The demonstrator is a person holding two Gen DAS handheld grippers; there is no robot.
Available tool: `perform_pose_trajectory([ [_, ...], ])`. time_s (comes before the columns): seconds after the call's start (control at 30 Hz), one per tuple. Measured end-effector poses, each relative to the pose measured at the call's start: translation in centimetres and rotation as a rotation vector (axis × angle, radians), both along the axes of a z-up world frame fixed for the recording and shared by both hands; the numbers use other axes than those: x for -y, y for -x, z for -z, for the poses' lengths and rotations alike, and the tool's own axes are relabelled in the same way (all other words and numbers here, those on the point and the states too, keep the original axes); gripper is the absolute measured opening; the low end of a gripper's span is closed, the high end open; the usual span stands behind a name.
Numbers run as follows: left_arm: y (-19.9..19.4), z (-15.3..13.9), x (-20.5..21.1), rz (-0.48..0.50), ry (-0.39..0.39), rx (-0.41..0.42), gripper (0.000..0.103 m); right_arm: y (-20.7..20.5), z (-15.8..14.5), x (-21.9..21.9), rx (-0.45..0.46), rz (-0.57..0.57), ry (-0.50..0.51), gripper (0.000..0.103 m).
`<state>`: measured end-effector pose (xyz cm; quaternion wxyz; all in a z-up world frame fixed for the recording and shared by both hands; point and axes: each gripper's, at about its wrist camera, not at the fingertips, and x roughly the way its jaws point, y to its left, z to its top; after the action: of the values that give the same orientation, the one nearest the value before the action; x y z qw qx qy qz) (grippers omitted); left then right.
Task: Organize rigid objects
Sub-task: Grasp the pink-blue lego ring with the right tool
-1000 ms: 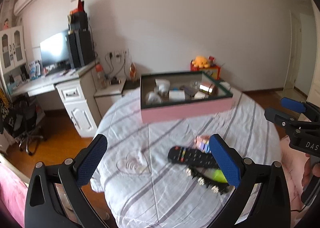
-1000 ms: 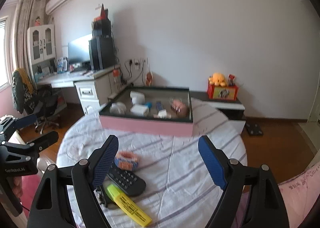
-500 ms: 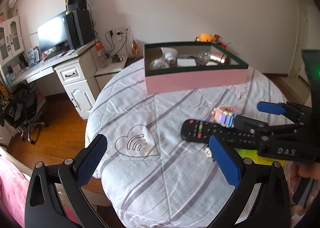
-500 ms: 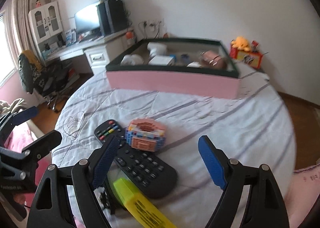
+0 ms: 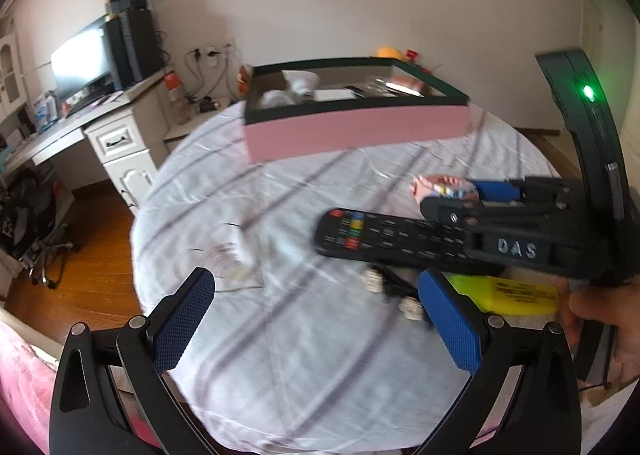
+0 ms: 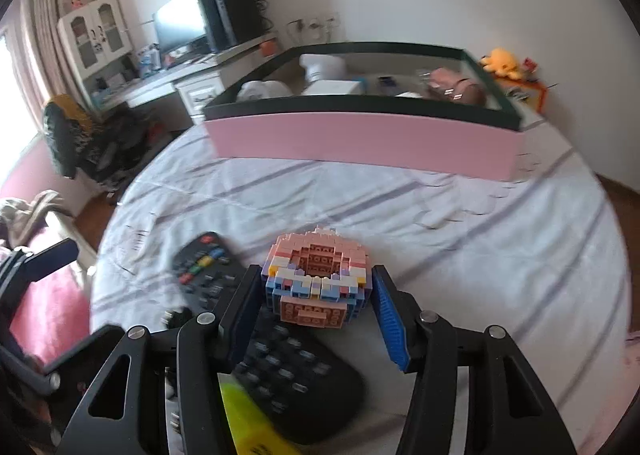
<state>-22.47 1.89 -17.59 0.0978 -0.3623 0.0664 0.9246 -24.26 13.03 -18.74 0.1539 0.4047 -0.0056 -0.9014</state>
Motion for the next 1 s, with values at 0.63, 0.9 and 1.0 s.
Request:
perform_pose_trajectory([
  [0.63,-0.4,3.4,0.8,-0.060,0.007,0.130,0.103,-1.8,-0.4,-3.1,-0.008,0.050,0.006,0.055],
  [0.9,0.3,3.2,2.1,-0.089,-0.102,0.130,0.103,-1.7,-0.4,-2.9,-0.009,0.050,0.003,0.055],
  [1.0,0.1,2.8,1.1,-0.038,-0.109,0.125,0.103,-1.7,-0.3,-3.0,-0.003,0.046,-0.001,0.055],
])
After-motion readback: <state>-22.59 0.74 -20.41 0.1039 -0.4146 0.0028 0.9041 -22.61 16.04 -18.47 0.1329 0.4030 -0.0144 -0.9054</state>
